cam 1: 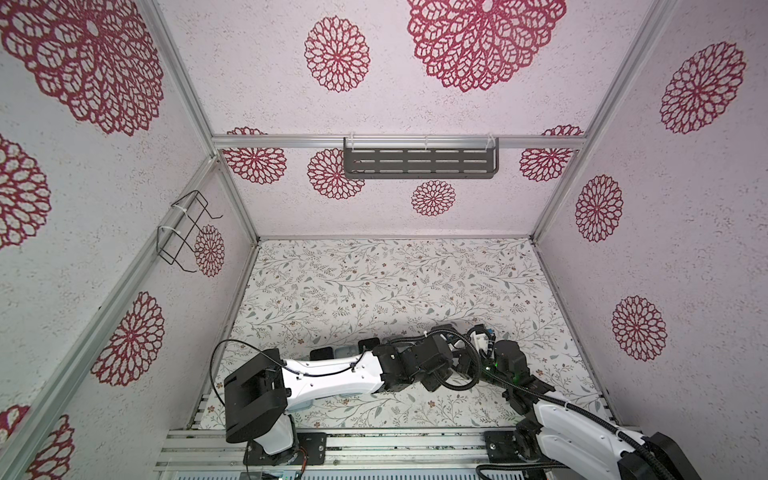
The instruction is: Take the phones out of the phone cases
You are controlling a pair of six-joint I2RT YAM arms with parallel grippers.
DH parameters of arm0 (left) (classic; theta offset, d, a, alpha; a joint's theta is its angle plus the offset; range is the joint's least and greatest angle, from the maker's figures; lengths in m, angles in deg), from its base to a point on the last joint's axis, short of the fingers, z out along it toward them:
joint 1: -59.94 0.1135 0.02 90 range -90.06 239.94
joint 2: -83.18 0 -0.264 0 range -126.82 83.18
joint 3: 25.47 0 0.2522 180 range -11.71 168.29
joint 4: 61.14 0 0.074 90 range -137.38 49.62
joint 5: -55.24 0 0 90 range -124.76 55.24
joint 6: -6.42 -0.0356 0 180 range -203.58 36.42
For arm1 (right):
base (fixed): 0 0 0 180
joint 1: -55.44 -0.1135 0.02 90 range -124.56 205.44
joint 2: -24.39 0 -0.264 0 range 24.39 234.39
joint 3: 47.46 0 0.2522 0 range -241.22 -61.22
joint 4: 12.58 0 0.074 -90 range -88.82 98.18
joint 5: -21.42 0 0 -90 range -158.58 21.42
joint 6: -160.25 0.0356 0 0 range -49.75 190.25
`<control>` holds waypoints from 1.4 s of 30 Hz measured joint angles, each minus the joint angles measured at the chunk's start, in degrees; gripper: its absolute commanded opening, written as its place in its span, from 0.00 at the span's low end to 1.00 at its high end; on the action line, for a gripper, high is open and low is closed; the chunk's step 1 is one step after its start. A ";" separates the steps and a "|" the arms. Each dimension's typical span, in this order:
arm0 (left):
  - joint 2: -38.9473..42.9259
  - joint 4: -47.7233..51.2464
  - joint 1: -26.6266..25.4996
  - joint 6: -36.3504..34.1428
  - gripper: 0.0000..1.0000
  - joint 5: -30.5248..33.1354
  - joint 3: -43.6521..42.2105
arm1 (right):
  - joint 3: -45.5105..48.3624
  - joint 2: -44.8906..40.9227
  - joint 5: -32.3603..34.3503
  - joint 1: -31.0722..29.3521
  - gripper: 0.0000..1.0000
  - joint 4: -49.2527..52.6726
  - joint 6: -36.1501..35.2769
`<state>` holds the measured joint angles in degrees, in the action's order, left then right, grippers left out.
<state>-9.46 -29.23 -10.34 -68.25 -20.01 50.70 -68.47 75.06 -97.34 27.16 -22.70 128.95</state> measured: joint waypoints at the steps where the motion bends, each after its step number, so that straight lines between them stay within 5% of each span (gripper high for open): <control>1: -0.17 -0.17 -0.13 -0.48 0.58 1.27 0.00 | 0.00 -0.20 0.00 0.00 0.00 -0.26 0.24; 11: -2.93 -3.87 -3.15 -4.17 0.42 10.36 0.00 | 0.44 -1.29 -0.83 0.00 0.00 -2.03 2.05; 26: -5.66 -6.93 -4.02 -6.25 0.00 15.61 0.37 | 2.03 -1.29 -1.51 0.37 0.00 -3.69 4.39; 42: -5.99 0.98 -6.38 1.62 0.00 22.32 5.44 | 2.01 -3.26 -0.44 0.57 0.00 1.79 3.82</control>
<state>-15.45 -28.24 -16.73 -66.63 2.30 56.14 -66.46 71.80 -97.77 27.73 -20.90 132.77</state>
